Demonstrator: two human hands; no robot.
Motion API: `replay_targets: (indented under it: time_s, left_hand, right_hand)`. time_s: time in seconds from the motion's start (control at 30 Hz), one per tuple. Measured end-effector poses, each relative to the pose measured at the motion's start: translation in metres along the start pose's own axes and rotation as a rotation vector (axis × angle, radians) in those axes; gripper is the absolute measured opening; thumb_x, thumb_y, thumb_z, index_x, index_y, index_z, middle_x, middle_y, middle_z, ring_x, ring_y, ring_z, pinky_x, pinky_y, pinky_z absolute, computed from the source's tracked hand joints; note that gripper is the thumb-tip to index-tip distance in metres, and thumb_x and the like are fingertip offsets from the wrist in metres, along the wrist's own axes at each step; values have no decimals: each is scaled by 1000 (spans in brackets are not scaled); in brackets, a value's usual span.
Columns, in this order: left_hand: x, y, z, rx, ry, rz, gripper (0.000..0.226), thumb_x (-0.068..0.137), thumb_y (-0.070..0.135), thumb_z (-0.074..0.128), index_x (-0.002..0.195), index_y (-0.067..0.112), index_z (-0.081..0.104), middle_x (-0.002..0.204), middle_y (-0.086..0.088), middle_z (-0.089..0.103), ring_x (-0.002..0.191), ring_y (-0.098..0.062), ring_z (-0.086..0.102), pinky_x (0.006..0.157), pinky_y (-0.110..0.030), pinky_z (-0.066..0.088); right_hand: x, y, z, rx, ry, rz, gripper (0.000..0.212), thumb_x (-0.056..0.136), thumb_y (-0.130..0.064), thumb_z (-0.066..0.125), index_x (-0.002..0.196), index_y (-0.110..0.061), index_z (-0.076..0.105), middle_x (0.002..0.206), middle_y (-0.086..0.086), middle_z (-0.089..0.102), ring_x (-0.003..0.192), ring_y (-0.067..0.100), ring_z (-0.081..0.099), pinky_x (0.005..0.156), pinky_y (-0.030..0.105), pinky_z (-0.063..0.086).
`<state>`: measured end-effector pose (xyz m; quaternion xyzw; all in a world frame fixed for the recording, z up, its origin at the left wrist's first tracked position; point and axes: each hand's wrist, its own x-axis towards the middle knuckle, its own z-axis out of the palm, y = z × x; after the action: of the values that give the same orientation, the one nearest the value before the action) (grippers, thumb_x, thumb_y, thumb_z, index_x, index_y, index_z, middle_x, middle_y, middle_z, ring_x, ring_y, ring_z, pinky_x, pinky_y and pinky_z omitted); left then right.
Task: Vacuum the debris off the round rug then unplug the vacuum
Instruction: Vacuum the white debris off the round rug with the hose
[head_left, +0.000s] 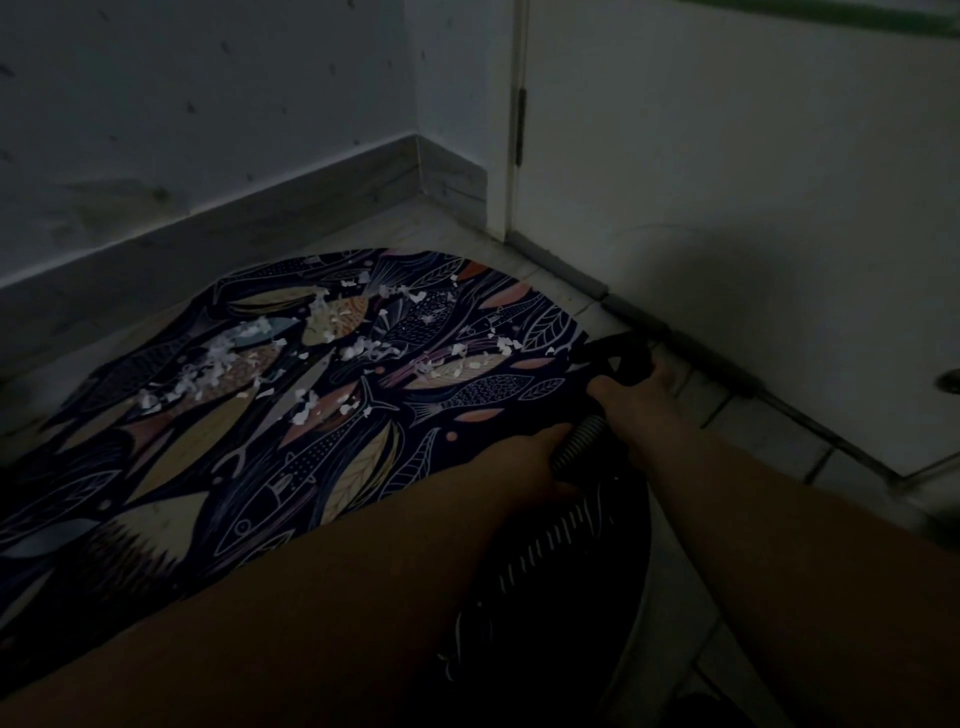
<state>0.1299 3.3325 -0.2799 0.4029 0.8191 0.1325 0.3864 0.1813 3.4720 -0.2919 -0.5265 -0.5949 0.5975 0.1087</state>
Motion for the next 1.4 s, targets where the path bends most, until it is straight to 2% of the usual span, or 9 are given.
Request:
replay_targets:
  time_s: [0.13, 0.27, 0.37, 0.5, 0.67, 0.9, 1.1, 1.3, 1.4]
  left_hand:
    - [5, 0, -3, 2, 5, 1, 83, 89, 33, 61, 151, 25, 6, 146, -9, 40, 129, -25, 43, 101, -28, 37]
    - [11, 2, -7, 2, 4, 2, 82, 90, 33, 60, 151, 24, 7, 147, -8, 39, 131, -25, 42, 102, -29, 36]
    - [15, 3, -11, 13, 17, 8, 81, 90, 33, 60, 151, 23, 6, 150, -7, 35, 133, -25, 38, 105, -30, 32]
    - [25, 1, -15, 24, 23, 3, 84, 89, 34, 62, 151, 23, 6, 151, -7, 33, 134, -24, 37, 104, -28, 34]
    - [34, 0, -16, 11, 22, 0, 85, 88, 33, 63, 151, 22, 8, 149, -8, 36, 132, -25, 40, 103, -29, 35]
    - [35, 6, -19, 25, 8, -8, 85, 88, 33, 63, 152, 21, 7, 148, -9, 37, 131, -26, 41, 102, -29, 36]
    - [18, 9, -15, 16, 5, -14, 83, 90, 34, 60, 151, 23, 6, 151, -7, 33, 134, -25, 37, 104, -27, 33]
    - [1, 0, -15, -12, 29, -30, 82, 89, 33, 61, 151, 24, 9, 150, -6, 34, 133, -25, 38, 104, -28, 34]
    - [-6, -8, -17, -22, 36, -41, 80, 90, 32, 61, 151, 24, 10, 150, -6, 34, 133, -26, 39, 103, -28, 35]
  right_hand:
    - [5, -2, 1, 21, -5, -16, 85, 91, -22, 63, 154, -28, 6, 137, 16, 46, 72, 21, 49, 55, 28, 43]
    - [10, -6, 3, 53, -11, -29, 85, 91, -21, 63, 154, -27, 6, 136, 16, 46, 82, 26, 52, 68, 36, 47]
    - [17, -8, 6, 61, -15, -38, 86, 89, -21, 65, 154, -27, 8, 136, 16, 46, 92, 31, 56, 67, 36, 49]
    - [25, -11, 8, 48, 0, -54, 86, 88, -22, 65, 154, -25, 9, 137, 16, 45, 94, 30, 54, 70, 37, 50]
    - [34, -14, 7, 46, -44, -57, 86, 90, -23, 65, 154, -26, 7, 140, 17, 42, 93, 30, 55, 68, 36, 50]
    - [34, -21, -1, 15, -97, -39, 87, 91, -22, 64, 155, -27, 5, 140, 17, 43, 78, 24, 52, 57, 29, 46]
    - [24, -18, -3, -33, -127, -50, 82, 92, -18, 62, 154, -24, 7, 122, 14, 46, 74, 22, 52, 54, 28, 42]
    - [9, -21, 9, -73, -184, -39, 87, 89, -18, 67, 153, -22, 8, 120, 14, 47, 74, 24, 54, 52, 28, 44]
    - [5, -23, 22, -110, -176, -30, 90, 84, -18, 70, 151, -25, 12, 125, 12, 49, 90, 32, 59, 70, 41, 56]
